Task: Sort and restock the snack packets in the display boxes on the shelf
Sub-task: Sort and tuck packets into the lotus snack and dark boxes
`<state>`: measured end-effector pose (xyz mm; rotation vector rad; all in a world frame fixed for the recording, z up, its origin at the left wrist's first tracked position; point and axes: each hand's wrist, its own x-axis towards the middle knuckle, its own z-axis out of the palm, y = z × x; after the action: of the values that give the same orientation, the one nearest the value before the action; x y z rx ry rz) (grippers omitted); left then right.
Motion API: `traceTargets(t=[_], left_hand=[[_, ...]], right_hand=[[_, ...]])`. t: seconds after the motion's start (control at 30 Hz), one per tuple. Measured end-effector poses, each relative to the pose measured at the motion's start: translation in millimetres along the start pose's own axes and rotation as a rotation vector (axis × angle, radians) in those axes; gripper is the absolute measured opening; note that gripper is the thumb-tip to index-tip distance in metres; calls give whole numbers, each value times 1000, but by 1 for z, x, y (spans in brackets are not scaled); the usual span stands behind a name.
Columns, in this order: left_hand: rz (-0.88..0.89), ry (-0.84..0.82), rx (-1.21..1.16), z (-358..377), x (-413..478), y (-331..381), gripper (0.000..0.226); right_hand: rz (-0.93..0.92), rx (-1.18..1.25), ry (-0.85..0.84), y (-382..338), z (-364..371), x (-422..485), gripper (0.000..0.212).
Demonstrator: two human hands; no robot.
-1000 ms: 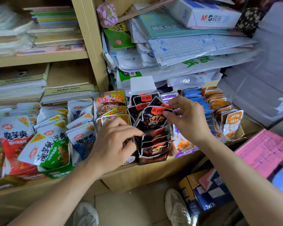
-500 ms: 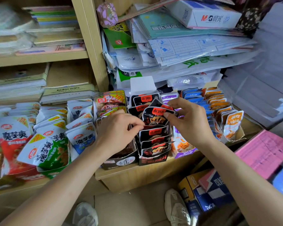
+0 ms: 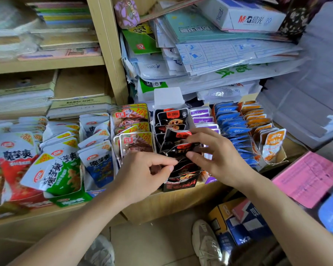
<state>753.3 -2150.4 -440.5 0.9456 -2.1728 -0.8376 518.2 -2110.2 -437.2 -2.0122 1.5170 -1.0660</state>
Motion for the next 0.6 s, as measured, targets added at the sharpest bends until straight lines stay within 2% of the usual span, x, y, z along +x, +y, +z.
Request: traceTargets(t=[0.1, 0.2, 0.3, 0.37, 0.43, 0.6], left_hand=[[-68, -57, -103, -5, 3, -3, 24], [-58, 26, -88, -3, 9, -6, 28], [72, 121, 211, -1, 18, -7, 33], [127, 129, 402, -3, 25, -9, 36], [138, 114, 478, -4, 28, -15, 42], [84, -6, 539, -6, 34, -23, 39]], right_hand=[[41, -22, 5, -1, -1, 2, 27], [135, 58, -40, -4, -3, 8, 54], [175, 64, -108, -7, -5, 9, 75], [144, 43, -87, -10, -5, 6, 81], [99, 21, -36, -11, -3, 1, 78], [6, -76, 23, -7, 2, -7, 39]])
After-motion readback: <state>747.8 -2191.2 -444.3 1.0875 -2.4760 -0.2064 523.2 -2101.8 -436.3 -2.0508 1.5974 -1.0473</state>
